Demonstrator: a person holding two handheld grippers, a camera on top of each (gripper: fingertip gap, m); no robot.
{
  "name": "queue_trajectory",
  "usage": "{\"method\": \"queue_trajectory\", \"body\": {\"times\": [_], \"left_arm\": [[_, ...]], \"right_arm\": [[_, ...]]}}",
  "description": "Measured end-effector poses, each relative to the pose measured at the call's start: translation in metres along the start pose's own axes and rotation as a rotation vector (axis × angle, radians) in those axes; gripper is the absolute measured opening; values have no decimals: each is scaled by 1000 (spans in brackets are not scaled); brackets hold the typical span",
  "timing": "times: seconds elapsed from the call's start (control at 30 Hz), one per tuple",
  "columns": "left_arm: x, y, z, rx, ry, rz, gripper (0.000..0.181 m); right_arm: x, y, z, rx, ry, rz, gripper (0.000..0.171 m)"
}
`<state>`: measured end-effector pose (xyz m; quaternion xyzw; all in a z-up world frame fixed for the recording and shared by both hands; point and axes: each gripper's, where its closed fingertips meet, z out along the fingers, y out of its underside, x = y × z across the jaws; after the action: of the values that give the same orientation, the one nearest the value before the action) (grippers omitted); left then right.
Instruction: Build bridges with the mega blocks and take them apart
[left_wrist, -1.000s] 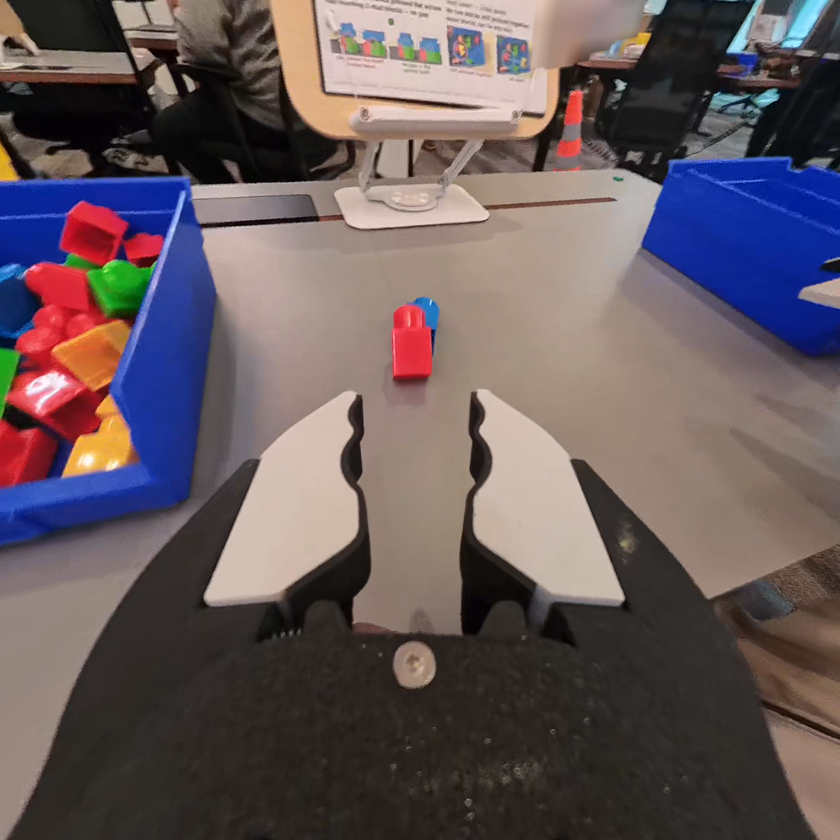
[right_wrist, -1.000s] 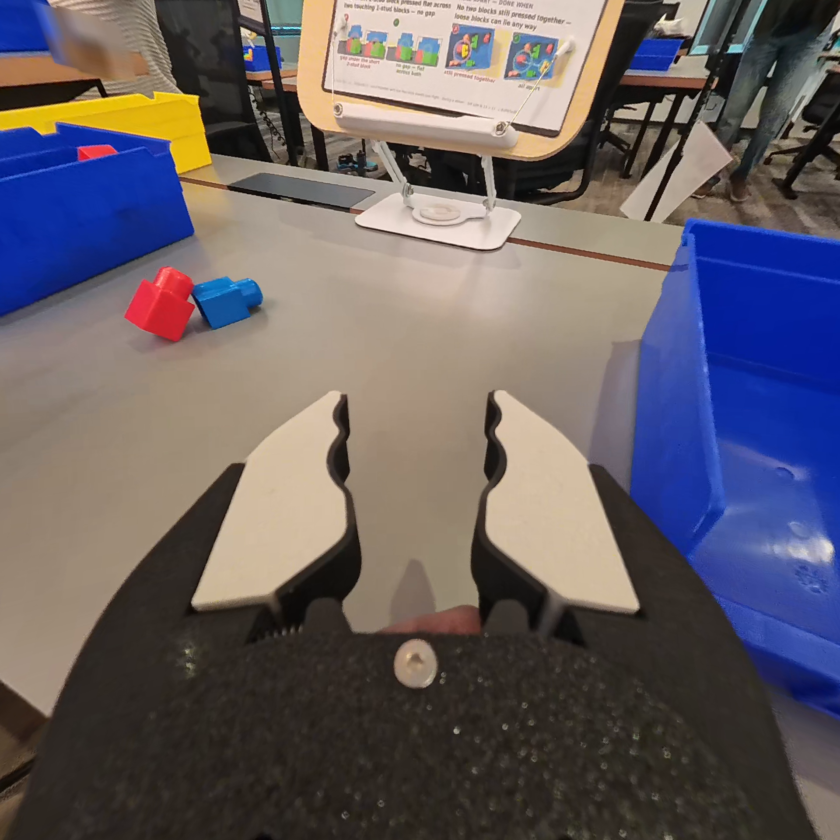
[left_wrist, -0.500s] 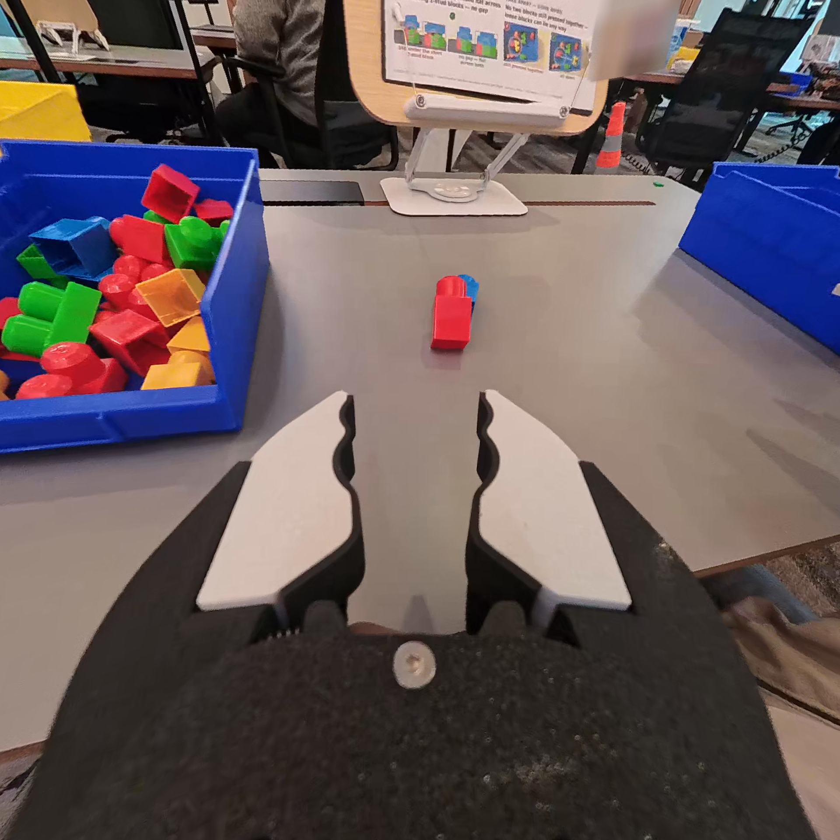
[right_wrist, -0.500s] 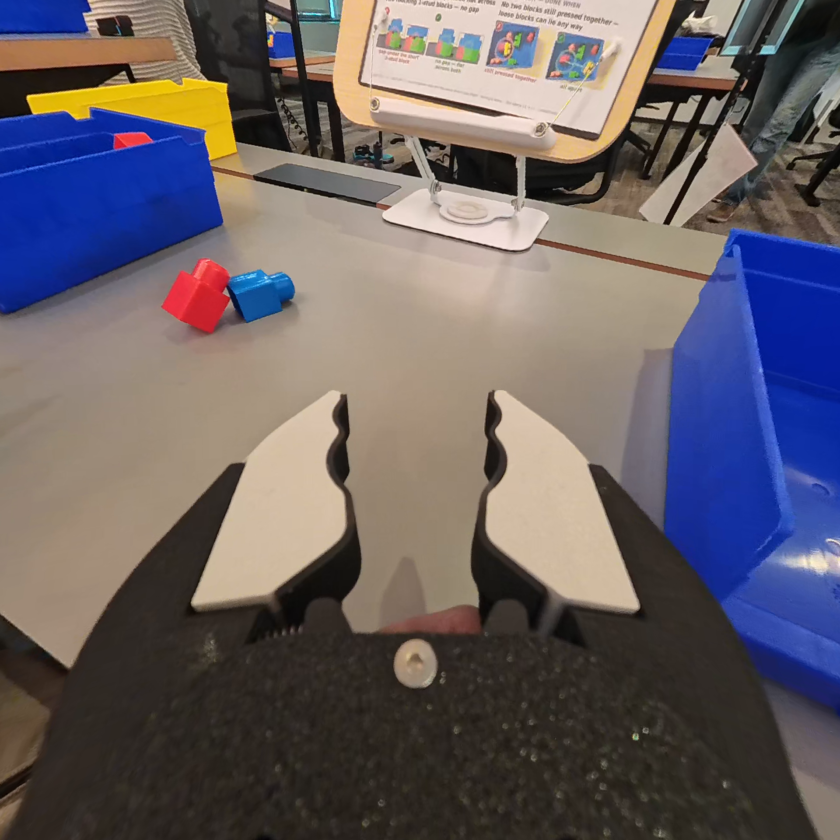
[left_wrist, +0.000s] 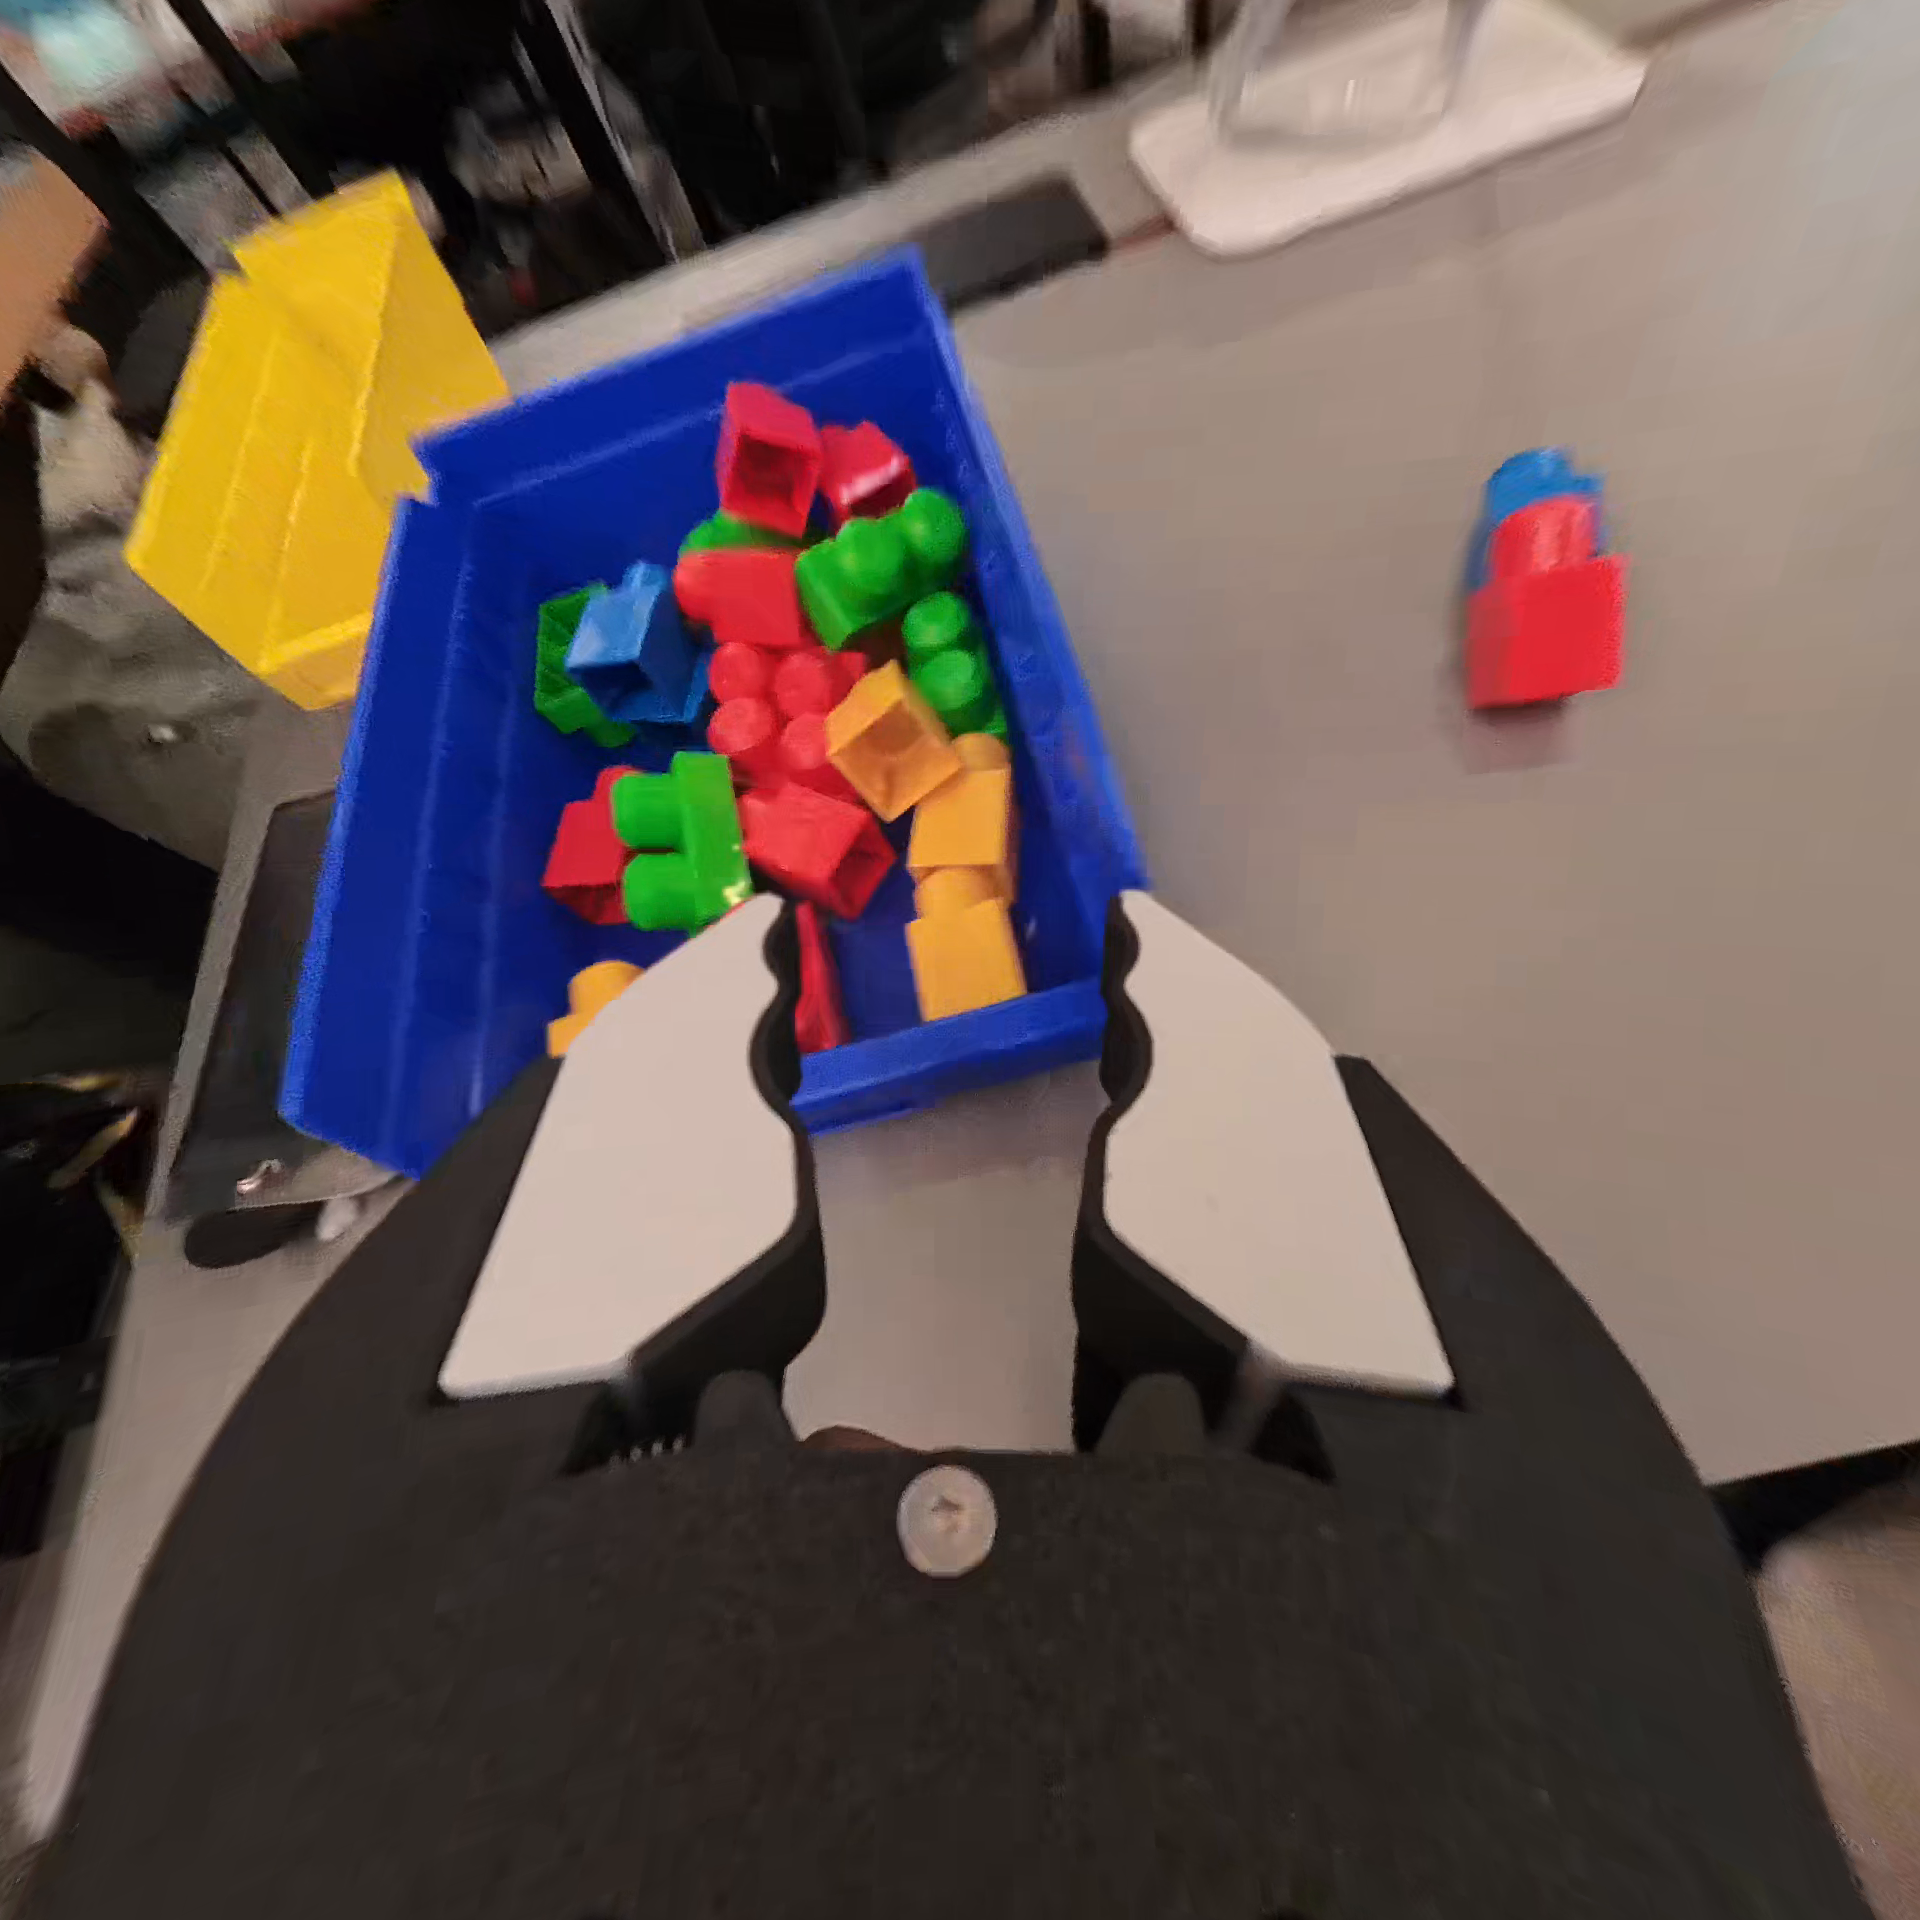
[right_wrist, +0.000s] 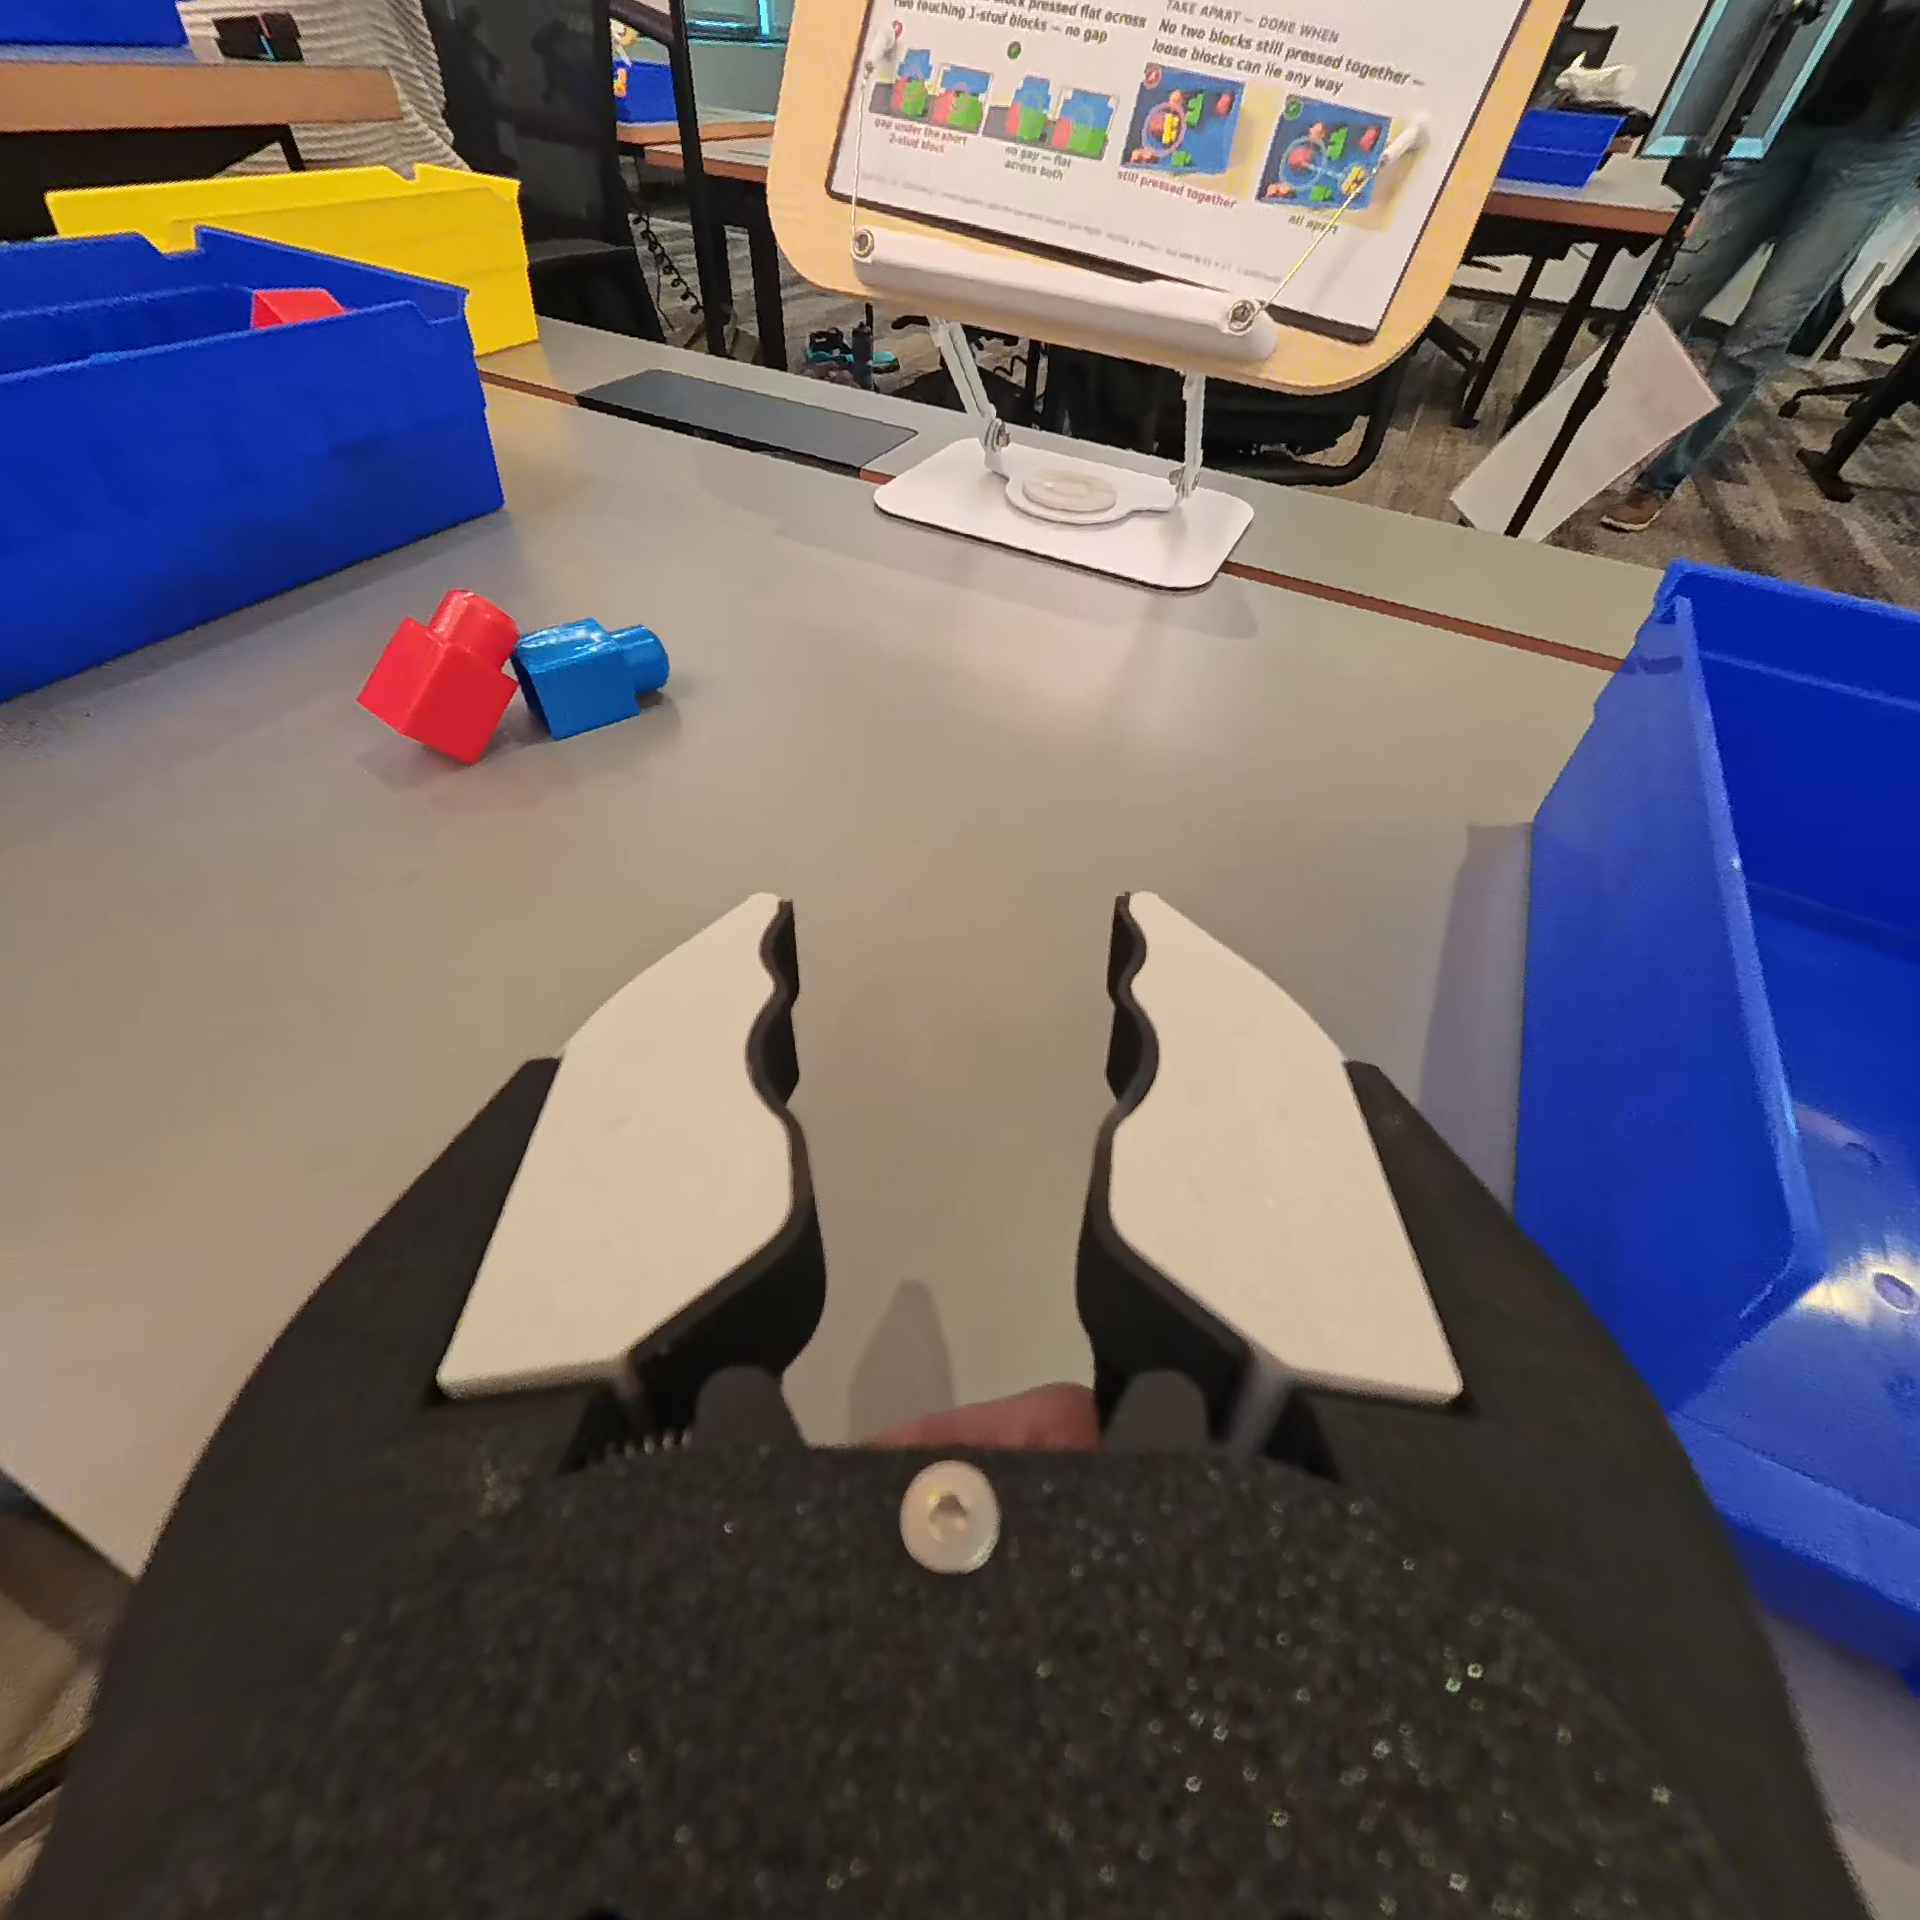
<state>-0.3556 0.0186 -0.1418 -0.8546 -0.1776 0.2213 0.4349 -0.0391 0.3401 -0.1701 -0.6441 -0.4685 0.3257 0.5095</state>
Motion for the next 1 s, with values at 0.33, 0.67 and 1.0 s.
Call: {"method": "queue_trajectory", "body": {"times": [0.33,0.67,1.0], "left_arm": [[-65,67,79,-602,172,-121,55],[-60,82,97,-822,142,-109,53],[-49,90,101,-944,185,-149,32]], "right_arm": [[12,7,4,-8,0,32,57],[24,15,3,-11,1,64,57],[26,18,0,-7,-16,91,57]]}}
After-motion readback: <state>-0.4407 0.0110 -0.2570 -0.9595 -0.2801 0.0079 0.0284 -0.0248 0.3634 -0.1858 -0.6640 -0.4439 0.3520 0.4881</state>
